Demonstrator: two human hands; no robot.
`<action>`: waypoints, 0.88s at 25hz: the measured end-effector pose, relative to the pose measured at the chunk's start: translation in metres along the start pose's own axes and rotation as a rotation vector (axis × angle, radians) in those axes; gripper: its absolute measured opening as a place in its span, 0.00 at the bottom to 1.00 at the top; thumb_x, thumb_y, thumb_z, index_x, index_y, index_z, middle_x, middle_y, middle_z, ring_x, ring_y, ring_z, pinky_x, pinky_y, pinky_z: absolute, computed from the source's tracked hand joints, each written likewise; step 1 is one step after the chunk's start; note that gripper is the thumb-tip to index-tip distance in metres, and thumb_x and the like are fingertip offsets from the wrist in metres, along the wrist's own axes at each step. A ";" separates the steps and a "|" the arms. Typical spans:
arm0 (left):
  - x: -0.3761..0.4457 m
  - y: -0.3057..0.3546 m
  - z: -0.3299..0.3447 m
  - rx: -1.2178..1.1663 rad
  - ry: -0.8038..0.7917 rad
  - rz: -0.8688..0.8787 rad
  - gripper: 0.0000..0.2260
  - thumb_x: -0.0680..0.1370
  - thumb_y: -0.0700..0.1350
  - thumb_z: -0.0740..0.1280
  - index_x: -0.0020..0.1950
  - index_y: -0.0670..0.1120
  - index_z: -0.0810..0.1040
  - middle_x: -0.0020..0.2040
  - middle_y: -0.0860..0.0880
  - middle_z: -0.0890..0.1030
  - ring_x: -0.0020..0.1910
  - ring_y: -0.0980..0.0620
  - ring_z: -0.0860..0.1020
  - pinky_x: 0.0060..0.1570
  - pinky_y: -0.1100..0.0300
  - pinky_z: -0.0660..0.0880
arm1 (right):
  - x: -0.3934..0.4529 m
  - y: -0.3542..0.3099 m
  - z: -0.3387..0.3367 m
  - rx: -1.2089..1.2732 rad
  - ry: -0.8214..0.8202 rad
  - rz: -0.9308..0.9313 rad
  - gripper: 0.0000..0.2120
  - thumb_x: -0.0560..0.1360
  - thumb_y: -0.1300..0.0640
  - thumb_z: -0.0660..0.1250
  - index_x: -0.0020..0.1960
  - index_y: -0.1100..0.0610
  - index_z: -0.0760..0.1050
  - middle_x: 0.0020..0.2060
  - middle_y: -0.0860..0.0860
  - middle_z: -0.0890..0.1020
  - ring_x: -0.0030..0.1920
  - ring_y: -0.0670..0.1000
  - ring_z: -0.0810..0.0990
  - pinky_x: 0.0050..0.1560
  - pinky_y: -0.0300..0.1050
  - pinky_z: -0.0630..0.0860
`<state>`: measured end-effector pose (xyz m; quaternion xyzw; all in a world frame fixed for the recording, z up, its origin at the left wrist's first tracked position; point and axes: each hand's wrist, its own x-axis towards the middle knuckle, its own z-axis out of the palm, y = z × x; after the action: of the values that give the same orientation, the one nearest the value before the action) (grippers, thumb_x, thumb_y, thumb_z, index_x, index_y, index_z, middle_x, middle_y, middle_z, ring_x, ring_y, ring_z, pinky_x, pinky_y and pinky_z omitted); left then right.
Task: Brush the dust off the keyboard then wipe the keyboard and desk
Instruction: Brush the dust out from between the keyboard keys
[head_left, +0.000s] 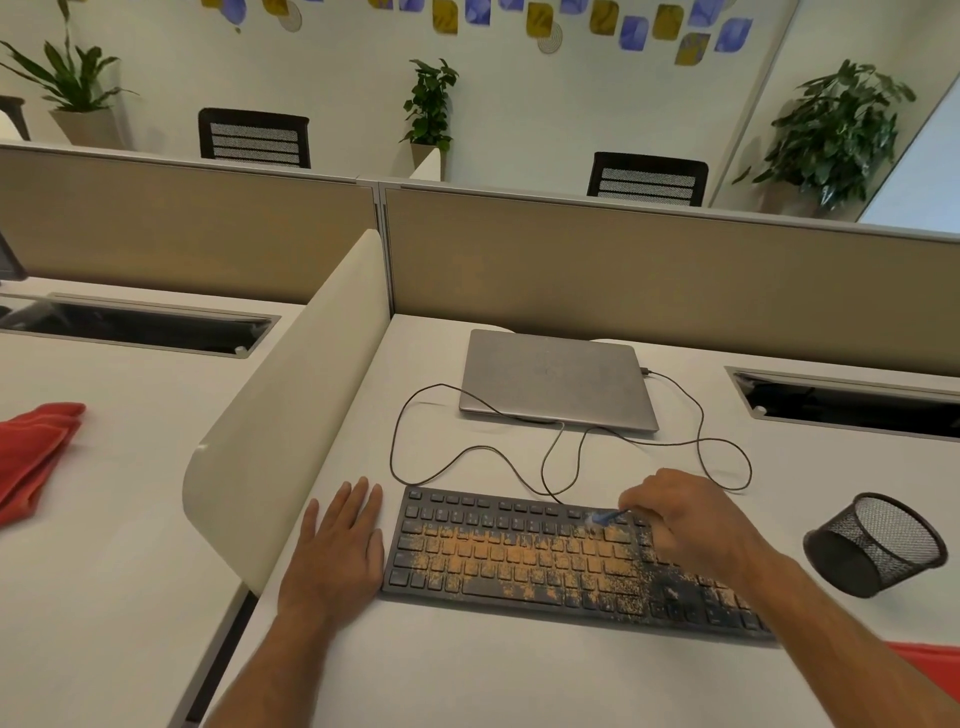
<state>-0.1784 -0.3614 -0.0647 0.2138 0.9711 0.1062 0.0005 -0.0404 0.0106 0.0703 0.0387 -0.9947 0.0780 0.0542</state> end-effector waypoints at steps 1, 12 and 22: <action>0.000 0.000 0.000 -0.006 0.001 0.000 0.34 0.76 0.58 0.34 0.82 0.50 0.48 0.81 0.54 0.47 0.80 0.56 0.42 0.78 0.50 0.37 | -0.001 0.002 0.001 -0.015 0.035 0.008 0.09 0.69 0.62 0.72 0.45 0.50 0.82 0.34 0.45 0.82 0.36 0.47 0.75 0.33 0.44 0.75; 0.001 -0.002 0.002 -0.013 0.007 0.002 0.34 0.77 0.57 0.36 0.82 0.50 0.50 0.82 0.53 0.49 0.80 0.55 0.44 0.79 0.49 0.38 | -0.013 -0.001 0.005 0.010 0.073 -0.041 0.10 0.65 0.60 0.74 0.45 0.50 0.82 0.33 0.43 0.81 0.34 0.46 0.74 0.28 0.41 0.74; 0.001 -0.001 0.000 -0.013 0.006 -0.001 0.34 0.77 0.57 0.36 0.82 0.49 0.51 0.82 0.53 0.50 0.80 0.55 0.44 0.79 0.48 0.40 | -0.012 -0.004 0.010 -0.022 0.060 0.014 0.13 0.64 0.63 0.75 0.46 0.50 0.82 0.33 0.44 0.81 0.34 0.46 0.74 0.29 0.42 0.75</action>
<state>-0.1796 -0.3617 -0.0649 0.2131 0.9704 0.1132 -0.0009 -0.0289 0.0063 0.0594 0.0290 -0.9937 0.0687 0.0838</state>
